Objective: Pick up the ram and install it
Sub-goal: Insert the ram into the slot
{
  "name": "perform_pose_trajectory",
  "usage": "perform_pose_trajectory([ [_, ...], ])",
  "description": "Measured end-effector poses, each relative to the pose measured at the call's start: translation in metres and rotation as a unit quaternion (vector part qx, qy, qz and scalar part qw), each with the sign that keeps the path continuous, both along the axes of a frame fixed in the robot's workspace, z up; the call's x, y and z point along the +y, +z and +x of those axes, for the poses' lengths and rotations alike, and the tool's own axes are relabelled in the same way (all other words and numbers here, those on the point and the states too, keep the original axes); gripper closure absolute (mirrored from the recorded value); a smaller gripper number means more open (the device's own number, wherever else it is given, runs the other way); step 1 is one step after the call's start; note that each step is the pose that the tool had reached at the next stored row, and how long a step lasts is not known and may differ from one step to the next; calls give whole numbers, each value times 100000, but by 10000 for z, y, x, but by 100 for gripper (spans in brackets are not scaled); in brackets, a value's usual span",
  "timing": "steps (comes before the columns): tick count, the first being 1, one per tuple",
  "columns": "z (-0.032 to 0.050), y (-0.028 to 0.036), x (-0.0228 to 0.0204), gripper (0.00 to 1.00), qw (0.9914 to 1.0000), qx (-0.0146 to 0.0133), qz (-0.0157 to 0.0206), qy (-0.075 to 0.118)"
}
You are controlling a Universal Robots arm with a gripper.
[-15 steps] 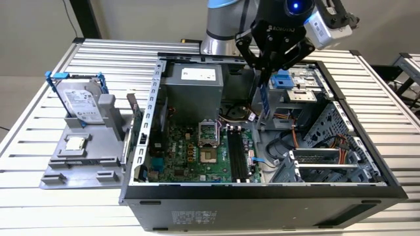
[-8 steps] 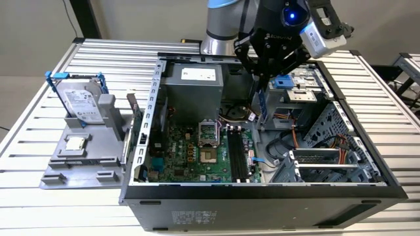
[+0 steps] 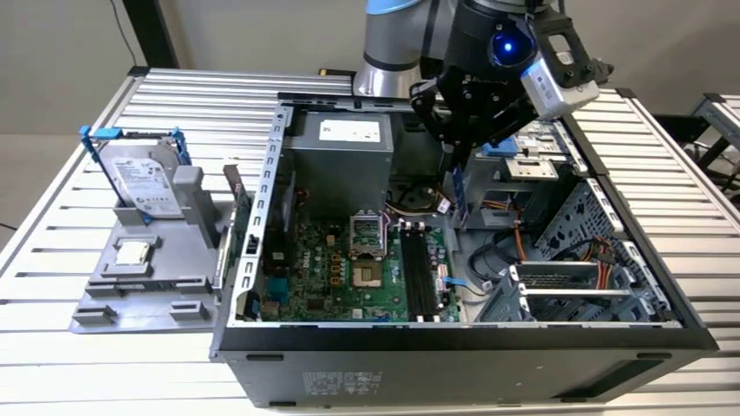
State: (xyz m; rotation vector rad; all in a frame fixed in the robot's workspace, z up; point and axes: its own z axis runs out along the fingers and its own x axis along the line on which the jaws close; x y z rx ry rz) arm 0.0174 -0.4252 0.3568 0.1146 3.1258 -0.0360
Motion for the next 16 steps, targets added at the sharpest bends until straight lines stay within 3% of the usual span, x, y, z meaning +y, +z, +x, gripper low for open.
perform_pose_trajectory([
  [8, 7, -146, 0, 100, 99994, 2, 2, -1136],
  [16, -10, -293, 2, 100, 99999, -1, 3, 524],
])
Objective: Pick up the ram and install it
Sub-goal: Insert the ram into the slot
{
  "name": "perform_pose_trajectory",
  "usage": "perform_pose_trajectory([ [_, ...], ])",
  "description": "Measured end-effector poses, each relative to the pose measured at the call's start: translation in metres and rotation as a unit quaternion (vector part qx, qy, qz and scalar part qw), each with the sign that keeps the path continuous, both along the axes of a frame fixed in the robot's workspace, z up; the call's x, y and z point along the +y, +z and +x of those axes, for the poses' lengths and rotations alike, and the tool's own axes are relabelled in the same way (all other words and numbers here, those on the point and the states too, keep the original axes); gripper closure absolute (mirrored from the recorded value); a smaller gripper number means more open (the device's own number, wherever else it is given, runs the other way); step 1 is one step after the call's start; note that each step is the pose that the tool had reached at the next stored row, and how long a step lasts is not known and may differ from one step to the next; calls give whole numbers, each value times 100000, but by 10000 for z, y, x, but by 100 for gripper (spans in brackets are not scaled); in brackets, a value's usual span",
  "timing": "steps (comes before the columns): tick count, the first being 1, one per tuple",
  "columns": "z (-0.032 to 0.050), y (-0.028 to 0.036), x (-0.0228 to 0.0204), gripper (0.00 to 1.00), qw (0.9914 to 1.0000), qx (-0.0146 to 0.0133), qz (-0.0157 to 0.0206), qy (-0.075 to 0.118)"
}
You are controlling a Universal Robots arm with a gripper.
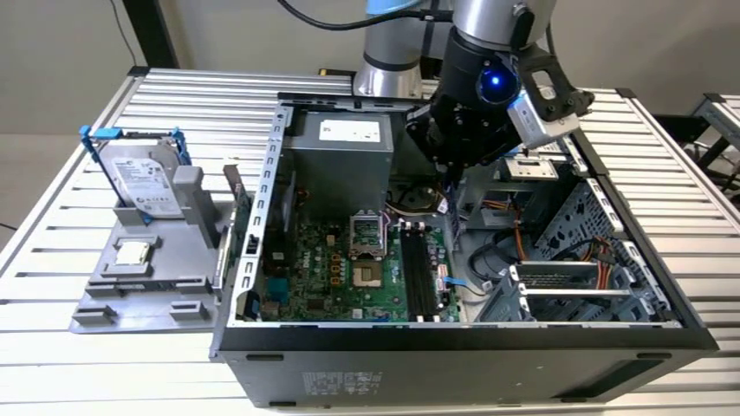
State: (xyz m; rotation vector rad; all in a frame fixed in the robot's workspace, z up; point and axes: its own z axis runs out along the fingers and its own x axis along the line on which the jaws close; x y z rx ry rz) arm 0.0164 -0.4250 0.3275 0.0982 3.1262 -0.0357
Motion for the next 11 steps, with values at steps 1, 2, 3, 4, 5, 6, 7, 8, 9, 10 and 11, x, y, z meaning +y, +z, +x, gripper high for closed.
perform_pose_trajectory([
  [1, -17, -17, 0, 100, 100000, 2, -2, -17],
  [2, -33, -36, 0, 100, 100000, 0, -1, -47],
  [3, -46, -54, 0, 100, 100000, 1, -4, -69],
  [4, -59, -73, 0, 100, 100000, -1, 0, -105],
  [5, -66, -90, 0, 100, 100000, -1, -1, -143],
  [6, -66, -109, 0, 100, 100000, -2, -3, -181],
  [7, -66, -126, 0, 100, 100000, -4, -1, -197],
  [8, -66, -144, 0, 100, 100000, -2, -3, -201],
  [9, -66, -163, 0, 100, 100000, -1, 2, -203],
  [10, -66, -181, 0, 100, 100000, -1, 0, -208],
  [11, -65, -199, 0, 100, 100000, -3, 5, -213],
])
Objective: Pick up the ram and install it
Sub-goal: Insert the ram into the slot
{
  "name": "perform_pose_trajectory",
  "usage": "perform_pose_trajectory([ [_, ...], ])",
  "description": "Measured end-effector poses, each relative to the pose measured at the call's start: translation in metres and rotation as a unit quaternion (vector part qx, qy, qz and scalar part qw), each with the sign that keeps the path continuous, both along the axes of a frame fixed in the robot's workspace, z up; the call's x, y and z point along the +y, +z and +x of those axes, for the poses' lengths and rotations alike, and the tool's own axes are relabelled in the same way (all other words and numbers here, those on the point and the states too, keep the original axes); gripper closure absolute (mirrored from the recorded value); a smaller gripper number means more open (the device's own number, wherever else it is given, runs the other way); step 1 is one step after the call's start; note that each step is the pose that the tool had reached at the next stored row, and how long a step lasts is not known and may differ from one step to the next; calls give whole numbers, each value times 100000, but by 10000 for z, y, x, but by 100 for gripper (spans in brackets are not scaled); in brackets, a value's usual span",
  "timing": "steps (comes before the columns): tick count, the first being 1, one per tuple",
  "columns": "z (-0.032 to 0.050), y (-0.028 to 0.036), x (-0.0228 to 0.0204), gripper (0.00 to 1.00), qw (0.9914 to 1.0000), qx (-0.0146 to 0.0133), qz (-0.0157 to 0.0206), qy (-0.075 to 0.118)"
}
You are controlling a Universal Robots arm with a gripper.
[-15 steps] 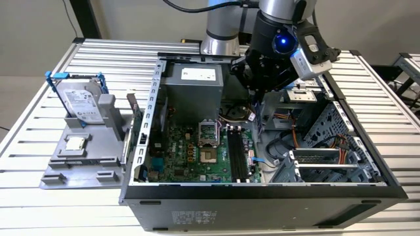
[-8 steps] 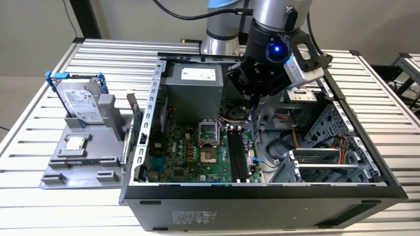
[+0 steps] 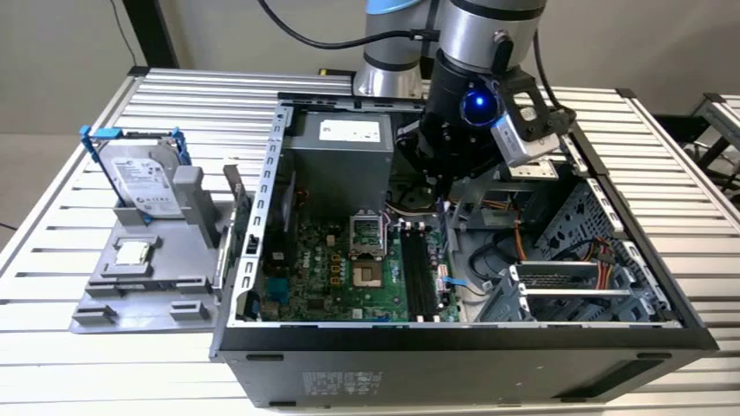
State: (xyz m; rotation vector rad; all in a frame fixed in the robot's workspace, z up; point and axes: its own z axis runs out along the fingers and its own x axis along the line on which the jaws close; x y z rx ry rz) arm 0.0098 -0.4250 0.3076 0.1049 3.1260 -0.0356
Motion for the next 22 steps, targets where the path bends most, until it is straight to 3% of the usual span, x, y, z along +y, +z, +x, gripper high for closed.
perform_pose_trajectory([
  [22, 62, -403, -1, 100, 99999, 0, -3, -377],
])
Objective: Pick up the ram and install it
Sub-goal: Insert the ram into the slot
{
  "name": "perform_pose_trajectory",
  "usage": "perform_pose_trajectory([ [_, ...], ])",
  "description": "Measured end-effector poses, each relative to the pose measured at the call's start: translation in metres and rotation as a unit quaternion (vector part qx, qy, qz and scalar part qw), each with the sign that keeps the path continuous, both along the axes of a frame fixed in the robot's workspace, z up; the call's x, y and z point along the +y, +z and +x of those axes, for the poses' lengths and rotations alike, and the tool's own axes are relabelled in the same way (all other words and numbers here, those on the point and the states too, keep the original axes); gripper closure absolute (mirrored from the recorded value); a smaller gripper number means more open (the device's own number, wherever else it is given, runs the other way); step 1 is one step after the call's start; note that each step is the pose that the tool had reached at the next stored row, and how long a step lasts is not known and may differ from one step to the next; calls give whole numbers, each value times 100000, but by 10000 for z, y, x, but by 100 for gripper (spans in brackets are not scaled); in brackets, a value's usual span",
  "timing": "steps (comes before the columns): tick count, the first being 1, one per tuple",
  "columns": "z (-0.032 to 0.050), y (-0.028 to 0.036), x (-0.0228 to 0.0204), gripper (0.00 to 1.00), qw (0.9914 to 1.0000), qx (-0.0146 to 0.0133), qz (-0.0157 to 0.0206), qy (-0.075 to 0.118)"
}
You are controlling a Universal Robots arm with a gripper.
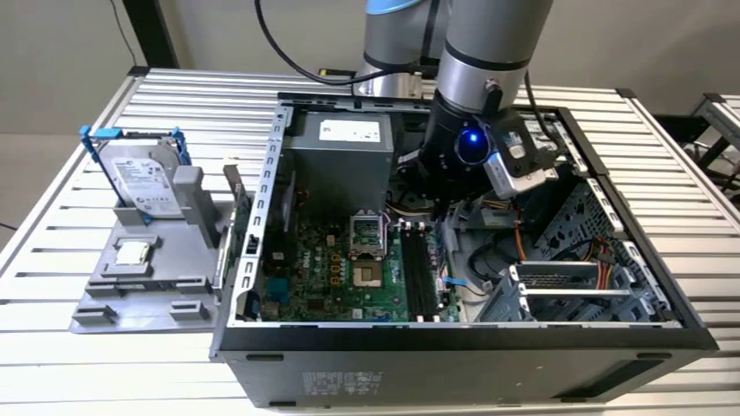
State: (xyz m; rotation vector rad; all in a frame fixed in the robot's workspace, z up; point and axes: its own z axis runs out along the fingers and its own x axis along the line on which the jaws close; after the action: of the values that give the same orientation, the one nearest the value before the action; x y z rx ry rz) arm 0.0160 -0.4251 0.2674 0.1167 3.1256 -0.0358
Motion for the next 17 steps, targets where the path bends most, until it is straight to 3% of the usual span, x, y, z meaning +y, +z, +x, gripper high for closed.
perform_pose_trajectory([
  [6, -14, -110, 0, 100, 100000, 2, 1, 51],
  [9, -11, -126, -6, 100, 100000, 84, 4, 48],
  [11, -1, -163, -53, 100, 100000, 75, 34, 43],
  [14, 3, -217, -166, 100, 100000, 97, 39, 102],
  [17, 3, -263, -199, 100, 99994, 173, 72, 1059],
])
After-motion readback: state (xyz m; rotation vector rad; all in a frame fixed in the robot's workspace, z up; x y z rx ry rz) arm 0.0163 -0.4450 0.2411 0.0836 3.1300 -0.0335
